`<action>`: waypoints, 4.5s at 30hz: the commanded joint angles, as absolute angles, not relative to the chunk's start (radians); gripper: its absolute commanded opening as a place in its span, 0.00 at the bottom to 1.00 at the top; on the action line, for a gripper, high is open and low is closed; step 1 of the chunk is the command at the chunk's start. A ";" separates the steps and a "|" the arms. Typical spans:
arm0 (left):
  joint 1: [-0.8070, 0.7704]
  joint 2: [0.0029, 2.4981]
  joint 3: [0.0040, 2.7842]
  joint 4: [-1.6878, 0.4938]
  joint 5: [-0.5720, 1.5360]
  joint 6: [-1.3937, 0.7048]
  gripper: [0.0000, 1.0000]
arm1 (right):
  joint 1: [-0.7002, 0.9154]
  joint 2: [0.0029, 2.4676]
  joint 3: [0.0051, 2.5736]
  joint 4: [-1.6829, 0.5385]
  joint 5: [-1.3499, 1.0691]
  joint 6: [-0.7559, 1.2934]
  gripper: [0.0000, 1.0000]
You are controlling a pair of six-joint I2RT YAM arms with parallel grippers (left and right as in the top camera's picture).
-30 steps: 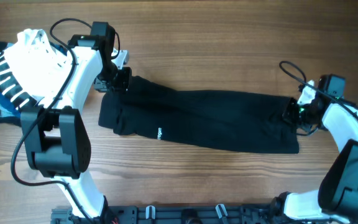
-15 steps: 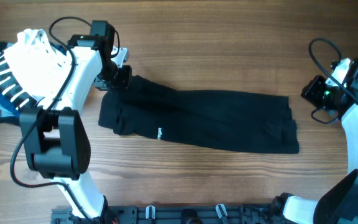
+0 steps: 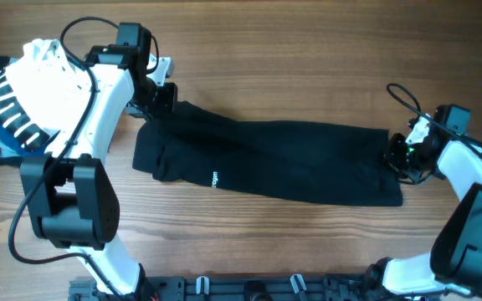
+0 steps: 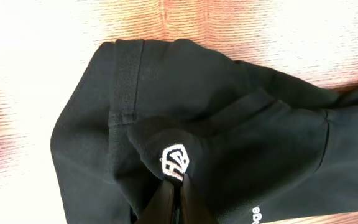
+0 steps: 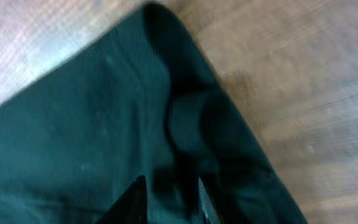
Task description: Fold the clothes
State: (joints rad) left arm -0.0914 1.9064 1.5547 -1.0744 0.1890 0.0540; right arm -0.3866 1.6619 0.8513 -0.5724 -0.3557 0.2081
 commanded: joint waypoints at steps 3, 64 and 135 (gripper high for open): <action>-0.088 1.887 1.551 -1.074 0.209 0.044 0.04 | -0.384 1.708 0.849 -0.550 -0.412 0.194 0.27; -0.088 1.869 1.552 -1.028 0.273 0.044 0.04 | -0.377 1.875 0.990 -0.355 -0.456 0.262 0.54; -0.087 1.864 1.381 -1.110 0.184 0.044 0.06 | -0.419 1.560 0.989 -1.082 -0.081 0.273 0.04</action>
State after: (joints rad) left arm -0.0914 1.8904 1.3899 -1.1126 0.2096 0.0467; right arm -0.4160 1.5669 1.0046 -1.0840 -0.1204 0.2497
